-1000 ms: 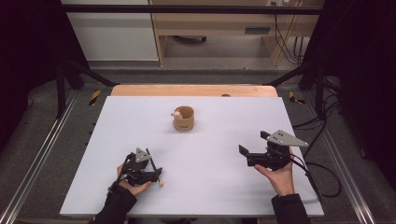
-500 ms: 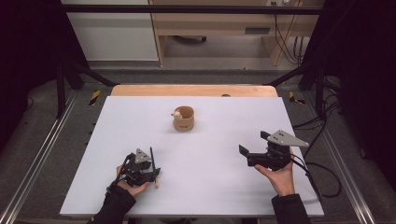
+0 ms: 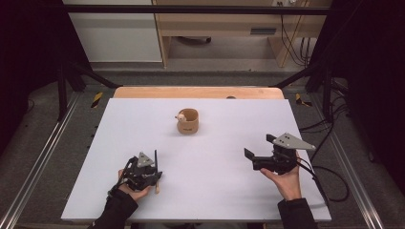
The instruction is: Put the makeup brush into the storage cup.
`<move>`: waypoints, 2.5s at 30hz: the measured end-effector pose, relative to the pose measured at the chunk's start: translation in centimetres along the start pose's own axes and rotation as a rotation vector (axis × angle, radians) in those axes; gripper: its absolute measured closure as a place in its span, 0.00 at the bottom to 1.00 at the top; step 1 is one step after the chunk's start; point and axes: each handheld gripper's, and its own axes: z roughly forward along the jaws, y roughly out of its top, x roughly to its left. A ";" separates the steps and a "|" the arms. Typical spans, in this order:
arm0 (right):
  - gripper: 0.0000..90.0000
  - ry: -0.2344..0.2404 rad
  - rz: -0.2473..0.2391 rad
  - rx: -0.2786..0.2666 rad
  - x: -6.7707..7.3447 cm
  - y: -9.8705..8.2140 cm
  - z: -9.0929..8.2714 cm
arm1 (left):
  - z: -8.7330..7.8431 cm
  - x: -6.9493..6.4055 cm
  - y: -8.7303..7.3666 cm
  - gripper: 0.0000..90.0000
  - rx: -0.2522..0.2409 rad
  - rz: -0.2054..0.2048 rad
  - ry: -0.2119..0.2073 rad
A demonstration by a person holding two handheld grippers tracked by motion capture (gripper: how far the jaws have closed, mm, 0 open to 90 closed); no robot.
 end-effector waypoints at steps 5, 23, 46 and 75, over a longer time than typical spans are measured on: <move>0.04 0.000 0.001 0.001 0.0 0.0 0.0 | 0.0 0.1 0.0 0.77 -0.001 0.008 0.000; 0.04 0.002 -0.001 0.004 0.0 0.0 0.1 | -0.2 0.3 0.0 0.88 0.011 0.019 -0.012; 0.04 0.006 -0.006 0.013 0.1 -0.1 0.2 | -1.0 0.9 0.9 0.74 0.009 0.038 -0.021; 0.05 0.011 -0.008 0.022 0.0 -0.1 0.4 | 0.3 1.6 3.4 0.54 0.175 0.091 -0.078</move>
